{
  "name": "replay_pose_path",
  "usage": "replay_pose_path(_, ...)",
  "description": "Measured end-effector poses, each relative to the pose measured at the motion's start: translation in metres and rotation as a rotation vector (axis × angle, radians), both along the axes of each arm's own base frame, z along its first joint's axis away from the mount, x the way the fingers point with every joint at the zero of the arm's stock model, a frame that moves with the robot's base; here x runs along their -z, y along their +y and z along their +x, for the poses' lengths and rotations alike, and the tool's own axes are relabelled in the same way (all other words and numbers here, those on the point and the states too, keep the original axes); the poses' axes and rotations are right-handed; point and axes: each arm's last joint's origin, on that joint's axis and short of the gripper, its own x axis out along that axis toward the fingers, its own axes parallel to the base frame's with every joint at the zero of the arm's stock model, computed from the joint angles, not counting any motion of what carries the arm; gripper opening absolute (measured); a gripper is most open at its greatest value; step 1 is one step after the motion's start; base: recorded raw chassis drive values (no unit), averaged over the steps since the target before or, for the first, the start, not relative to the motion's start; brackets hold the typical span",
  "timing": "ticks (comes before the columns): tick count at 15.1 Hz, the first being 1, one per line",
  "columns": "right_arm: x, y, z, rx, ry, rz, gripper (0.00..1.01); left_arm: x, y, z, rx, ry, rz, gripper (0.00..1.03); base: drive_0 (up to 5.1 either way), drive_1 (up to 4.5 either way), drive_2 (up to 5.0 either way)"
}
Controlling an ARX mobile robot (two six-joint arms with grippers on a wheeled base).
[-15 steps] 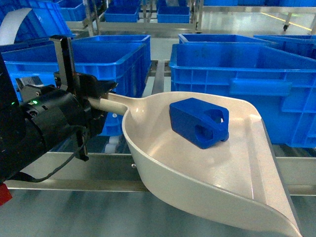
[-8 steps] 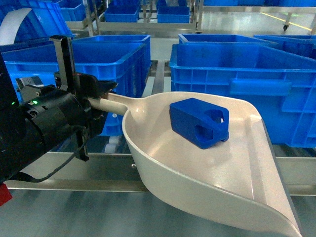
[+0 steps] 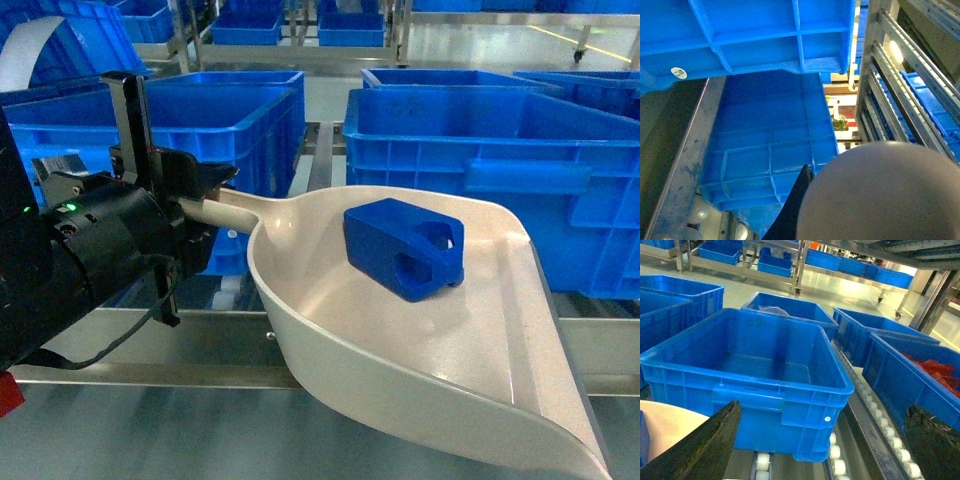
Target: Place part in tray to right shelf
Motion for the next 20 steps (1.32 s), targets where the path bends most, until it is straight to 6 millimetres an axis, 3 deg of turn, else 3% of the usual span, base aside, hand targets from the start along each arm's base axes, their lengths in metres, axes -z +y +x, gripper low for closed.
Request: replay_pose_path(20,0.0,0.0,0.0,0.0,0.0,0.0,0.98,0.0,0.0,0.0,0.0,0.0,0.0,0.12,0.0,0.0,0.0)
